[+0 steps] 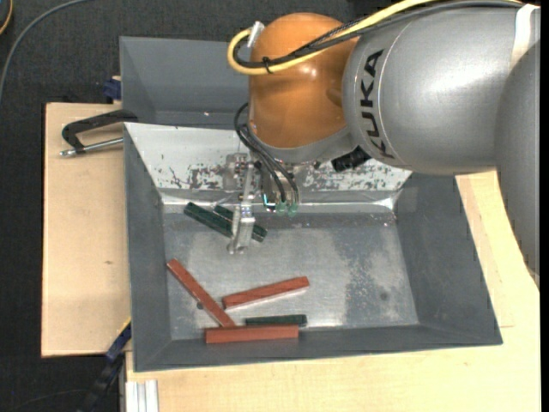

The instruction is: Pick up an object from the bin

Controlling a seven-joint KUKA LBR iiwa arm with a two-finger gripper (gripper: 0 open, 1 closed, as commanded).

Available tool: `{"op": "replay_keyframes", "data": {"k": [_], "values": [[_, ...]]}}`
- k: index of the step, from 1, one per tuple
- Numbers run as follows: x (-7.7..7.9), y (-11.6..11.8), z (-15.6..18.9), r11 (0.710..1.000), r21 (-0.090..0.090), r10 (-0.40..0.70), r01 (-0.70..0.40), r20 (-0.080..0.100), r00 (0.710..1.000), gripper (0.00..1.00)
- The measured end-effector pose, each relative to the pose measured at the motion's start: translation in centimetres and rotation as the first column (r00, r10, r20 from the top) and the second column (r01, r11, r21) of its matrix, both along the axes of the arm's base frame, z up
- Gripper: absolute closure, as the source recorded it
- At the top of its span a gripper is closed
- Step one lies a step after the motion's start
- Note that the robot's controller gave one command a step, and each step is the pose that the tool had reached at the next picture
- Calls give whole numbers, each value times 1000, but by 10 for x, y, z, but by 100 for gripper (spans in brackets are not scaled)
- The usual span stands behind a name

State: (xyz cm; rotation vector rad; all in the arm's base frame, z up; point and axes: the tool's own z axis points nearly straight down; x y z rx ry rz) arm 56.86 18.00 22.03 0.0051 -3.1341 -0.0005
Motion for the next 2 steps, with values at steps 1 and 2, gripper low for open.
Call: {"op": "replay_keyframes", "data": {"k": [1, 2], "values": [[-11, -66, -112, 1000, -3, -9, 9, -1, 1000, 0], [-64, -82, -148, 977, 1, 212, -212, 19, 977, 0]]}}
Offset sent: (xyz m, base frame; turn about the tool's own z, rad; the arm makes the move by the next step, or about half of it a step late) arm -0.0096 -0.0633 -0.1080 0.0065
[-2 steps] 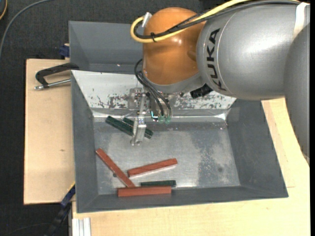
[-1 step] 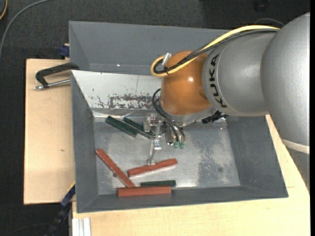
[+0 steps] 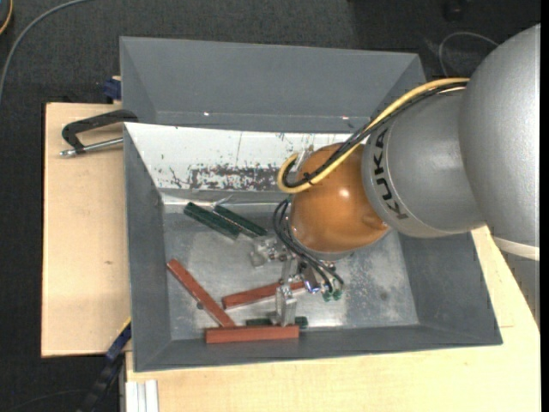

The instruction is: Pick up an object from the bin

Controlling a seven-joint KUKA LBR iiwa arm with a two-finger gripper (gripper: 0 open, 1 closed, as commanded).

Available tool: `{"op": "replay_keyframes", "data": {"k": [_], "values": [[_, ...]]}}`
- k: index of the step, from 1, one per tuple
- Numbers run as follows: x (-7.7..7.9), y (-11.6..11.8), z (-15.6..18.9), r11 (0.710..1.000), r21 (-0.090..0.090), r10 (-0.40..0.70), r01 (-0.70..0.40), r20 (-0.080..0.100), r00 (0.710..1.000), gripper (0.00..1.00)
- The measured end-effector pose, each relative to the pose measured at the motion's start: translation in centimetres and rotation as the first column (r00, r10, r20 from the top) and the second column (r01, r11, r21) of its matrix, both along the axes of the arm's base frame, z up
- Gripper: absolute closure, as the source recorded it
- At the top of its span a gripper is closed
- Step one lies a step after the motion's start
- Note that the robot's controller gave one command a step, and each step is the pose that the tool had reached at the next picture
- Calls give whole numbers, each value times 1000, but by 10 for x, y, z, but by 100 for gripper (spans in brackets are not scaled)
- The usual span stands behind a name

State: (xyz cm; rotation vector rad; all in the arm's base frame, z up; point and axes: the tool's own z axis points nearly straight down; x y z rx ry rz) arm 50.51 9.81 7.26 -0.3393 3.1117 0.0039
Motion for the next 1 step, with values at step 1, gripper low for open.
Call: {"op": "replay_keyframes", "data": {"k": [1], "values": [[-3, -1, -2, 1000, -2, 0, 0, -9, 1000, 100]]}}
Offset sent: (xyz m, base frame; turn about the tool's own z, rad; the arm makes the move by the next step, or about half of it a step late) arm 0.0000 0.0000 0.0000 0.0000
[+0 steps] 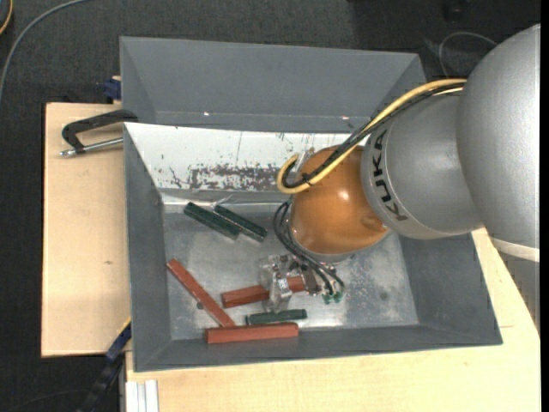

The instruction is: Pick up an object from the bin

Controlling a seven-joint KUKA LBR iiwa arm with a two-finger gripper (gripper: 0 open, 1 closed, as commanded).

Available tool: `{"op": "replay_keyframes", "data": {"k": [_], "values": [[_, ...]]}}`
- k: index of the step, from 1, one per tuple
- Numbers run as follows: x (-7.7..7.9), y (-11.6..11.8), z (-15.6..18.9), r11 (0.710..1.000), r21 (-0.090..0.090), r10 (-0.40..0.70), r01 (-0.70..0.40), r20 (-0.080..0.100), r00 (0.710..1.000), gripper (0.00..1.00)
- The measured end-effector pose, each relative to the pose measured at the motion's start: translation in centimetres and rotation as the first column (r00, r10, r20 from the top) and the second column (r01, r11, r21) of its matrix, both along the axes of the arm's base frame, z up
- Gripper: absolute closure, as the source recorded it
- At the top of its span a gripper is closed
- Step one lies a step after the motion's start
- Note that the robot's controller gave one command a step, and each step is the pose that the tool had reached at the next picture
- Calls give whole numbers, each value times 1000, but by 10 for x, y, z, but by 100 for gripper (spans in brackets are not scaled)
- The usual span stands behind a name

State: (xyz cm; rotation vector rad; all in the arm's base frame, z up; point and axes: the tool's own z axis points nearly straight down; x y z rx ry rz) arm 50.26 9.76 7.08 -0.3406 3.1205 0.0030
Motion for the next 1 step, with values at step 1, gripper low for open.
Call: {"op": "replay_keyframes", "data": {"k": [1], "values": [[3, 1, 133, 958, -2, 287, -287, 7, 958, 100]]}}
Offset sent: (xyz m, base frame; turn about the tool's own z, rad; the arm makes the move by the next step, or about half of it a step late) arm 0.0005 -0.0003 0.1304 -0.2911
